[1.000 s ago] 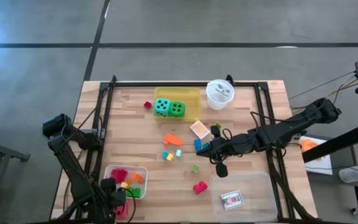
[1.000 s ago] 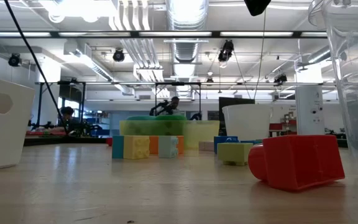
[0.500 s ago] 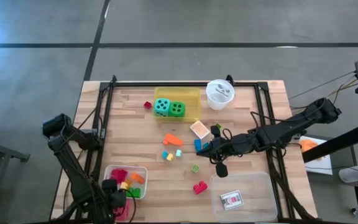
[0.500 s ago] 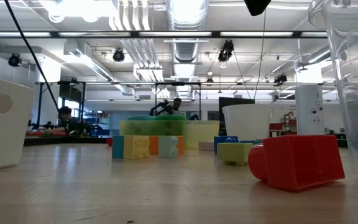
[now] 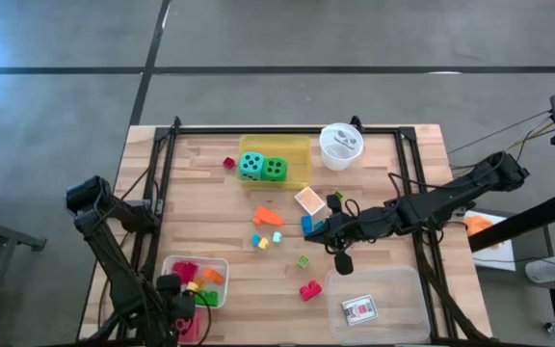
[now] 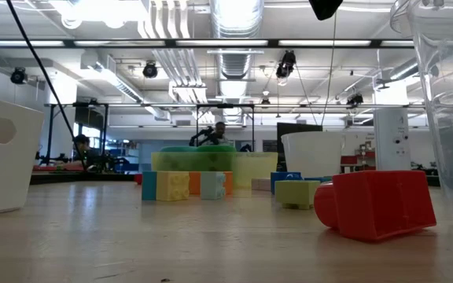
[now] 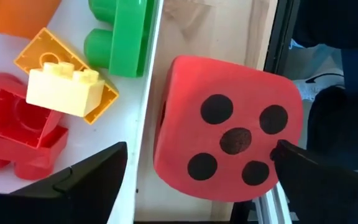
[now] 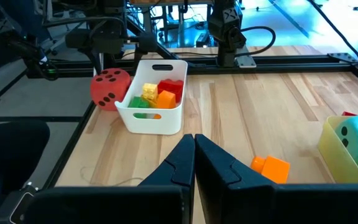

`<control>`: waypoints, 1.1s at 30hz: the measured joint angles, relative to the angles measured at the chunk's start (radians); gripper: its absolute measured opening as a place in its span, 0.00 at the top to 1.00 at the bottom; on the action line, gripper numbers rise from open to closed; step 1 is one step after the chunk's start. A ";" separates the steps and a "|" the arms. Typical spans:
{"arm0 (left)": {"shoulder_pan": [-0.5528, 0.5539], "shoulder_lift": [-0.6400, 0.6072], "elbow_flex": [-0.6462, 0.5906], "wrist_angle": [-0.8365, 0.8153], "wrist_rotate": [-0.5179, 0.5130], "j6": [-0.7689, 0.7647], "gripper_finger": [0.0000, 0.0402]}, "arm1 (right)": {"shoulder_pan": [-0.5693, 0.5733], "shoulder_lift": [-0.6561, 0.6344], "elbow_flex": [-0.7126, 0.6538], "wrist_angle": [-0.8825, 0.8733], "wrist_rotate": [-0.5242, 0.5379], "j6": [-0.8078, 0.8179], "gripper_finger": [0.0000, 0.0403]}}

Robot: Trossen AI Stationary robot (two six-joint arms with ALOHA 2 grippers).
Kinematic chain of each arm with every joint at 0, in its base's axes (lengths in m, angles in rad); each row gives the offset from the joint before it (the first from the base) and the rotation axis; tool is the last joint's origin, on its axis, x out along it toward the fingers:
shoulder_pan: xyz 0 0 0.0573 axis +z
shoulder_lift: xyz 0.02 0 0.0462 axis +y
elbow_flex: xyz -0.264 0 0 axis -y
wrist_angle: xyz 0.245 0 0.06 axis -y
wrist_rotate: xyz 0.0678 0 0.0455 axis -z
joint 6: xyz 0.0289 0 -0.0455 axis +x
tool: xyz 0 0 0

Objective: Pick & Place Toys
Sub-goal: Put the pink die into the yellow bin

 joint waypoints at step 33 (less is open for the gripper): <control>-0.014 0.120 0.344 -0.263 -0.079 -0.004 0.07 | 0.000 0.000 0.000 0.000 0.000 0.000 0.98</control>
